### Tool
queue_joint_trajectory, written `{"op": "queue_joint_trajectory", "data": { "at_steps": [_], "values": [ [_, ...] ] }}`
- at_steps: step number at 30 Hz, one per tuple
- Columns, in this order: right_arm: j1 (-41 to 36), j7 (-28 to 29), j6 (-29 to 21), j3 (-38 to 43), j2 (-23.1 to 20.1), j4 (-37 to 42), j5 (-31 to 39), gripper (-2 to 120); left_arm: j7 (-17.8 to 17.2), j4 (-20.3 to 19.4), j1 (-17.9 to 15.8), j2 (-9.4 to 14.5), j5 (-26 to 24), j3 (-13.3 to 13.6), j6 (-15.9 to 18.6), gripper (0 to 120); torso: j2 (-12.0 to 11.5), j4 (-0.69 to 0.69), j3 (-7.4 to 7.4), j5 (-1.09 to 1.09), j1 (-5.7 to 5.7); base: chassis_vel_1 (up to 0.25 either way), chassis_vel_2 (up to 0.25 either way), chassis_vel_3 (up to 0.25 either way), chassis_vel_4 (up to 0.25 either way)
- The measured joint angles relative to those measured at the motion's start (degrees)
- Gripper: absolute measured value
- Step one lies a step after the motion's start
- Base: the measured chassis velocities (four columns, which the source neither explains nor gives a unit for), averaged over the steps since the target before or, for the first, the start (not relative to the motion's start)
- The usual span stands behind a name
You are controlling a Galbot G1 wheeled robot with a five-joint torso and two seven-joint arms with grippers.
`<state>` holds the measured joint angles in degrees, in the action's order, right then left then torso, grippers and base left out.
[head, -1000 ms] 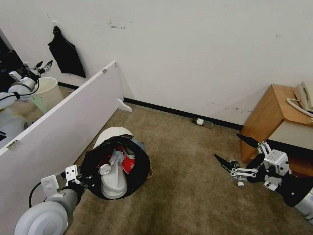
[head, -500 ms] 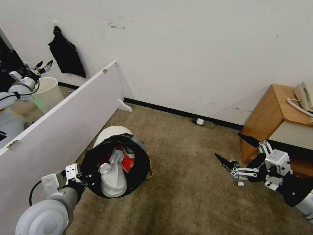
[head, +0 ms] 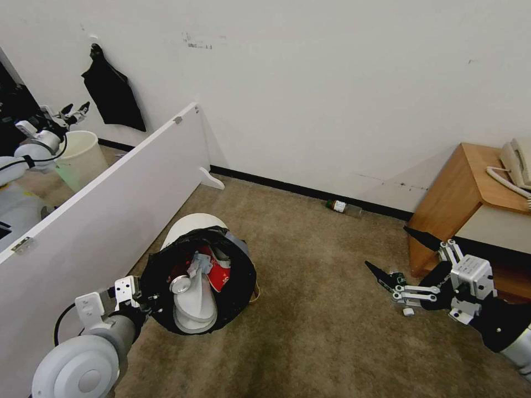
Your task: Pick up the trash bin and place the garbage on the floor into it.
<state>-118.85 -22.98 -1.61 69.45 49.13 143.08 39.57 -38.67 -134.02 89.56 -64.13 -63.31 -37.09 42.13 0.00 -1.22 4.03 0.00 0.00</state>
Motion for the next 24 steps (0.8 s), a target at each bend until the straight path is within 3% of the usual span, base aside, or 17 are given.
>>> {"op": "queue_joint_trajectory", "data": {
  "at_steps": [5, 17, 24],
  "values": [
    [-1.00, 0.04, -0.37, 0.22, -2.64, 0.00, 0.15, 100, -0.02, -0.19, 0.08, -0.04, -0.22, 0.12, 0.00, 0, 0.00, 0.00, 0.00, 0.00, 0.00, 0.000, 0.000, 0.000, 0.000],
    [-3.89, 2.44, -1.01, 1.87, -13.99, -1.67, 3.60, 100, 0.17, -0.83, 0.81, -0.60, 0.06, -0.32, 0.00, 0, 0.00, 0.01, 0.00, 0.00, 0.00, 0.028, 0.026, 0.030, 0.028],
    [-4.04, 2.88, -0.93, 1.75, -16.37, -2.51, 4.59, 100, 0.30, -0.79, 0.93, -1.35, 1.27, -0.39, 0.00, 0, 0.00, 0.01, 0.00, 0.00, 0.01, 0.085, 0.088, 0.091, 0.074]
  ]
}}
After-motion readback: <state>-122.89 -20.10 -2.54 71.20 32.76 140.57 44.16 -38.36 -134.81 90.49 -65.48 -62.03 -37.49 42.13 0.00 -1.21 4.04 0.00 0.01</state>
